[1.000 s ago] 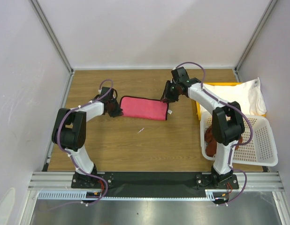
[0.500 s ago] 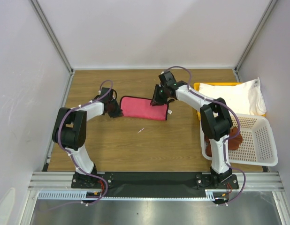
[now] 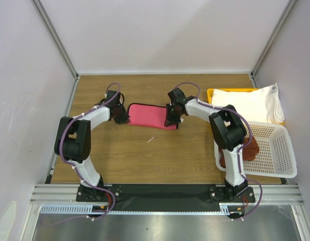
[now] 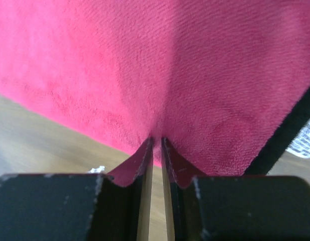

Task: Fold and stack the towels
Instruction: Fold the towel

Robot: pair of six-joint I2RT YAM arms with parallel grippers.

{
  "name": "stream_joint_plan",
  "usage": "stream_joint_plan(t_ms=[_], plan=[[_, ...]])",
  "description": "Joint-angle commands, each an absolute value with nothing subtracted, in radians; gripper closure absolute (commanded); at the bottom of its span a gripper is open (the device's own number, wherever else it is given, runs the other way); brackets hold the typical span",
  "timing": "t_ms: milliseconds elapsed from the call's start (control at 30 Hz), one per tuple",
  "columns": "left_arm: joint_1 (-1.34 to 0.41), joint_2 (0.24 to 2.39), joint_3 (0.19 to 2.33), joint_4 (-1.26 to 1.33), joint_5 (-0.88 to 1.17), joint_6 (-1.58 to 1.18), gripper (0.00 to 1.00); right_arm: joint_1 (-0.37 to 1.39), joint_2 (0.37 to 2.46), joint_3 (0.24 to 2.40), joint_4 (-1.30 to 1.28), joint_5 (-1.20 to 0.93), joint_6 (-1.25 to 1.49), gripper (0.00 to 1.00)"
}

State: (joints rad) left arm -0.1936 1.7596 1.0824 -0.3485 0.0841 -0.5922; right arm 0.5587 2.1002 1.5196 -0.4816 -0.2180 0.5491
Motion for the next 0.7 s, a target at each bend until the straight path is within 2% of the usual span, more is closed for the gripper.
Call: stream_joint_plan(t_ms=[0, 200, 400, 467, 600, 667], plan=[[-0.186, 1.727, 1.063, -0.342, 0.051, -0.581, 0.87, 0.552, 2.088, 1.465, -0.474, -0.166, 0.505, 0.83], [-0.186, 1.747, 1.028, -0.333, 0.052, -0.589, 0.88, 0.548, 2.086, 1.454, -0.474, -0.178, 0.489, 0.84], [-0.186, 1.686, 1.089, -0.385, 0.045, -0.546, 0.86, 0.543, 2.049, 1.546, -0.528, -0.181, 0.445, 0.84], [-0.184, 1.661, 1.111, -0.388, 0.049, -0.525, 0.84, 0.542, 2.042, 1.603, -0.549, -0.196, 0.439, 0.84], [-0.176, 1.626, 1.127, -0.350, 0.063, -0.482, 0.65, 0.545, 2.043, 1.696, -0.548, -0.244, 0.452, 0.83], [-0.160, 1.647, 1.140, -0.325, 0.095, -0.459, 0.62, 0.549, 2.065, 1.745, -0.538, -0.268, 0.459, 0.83]])
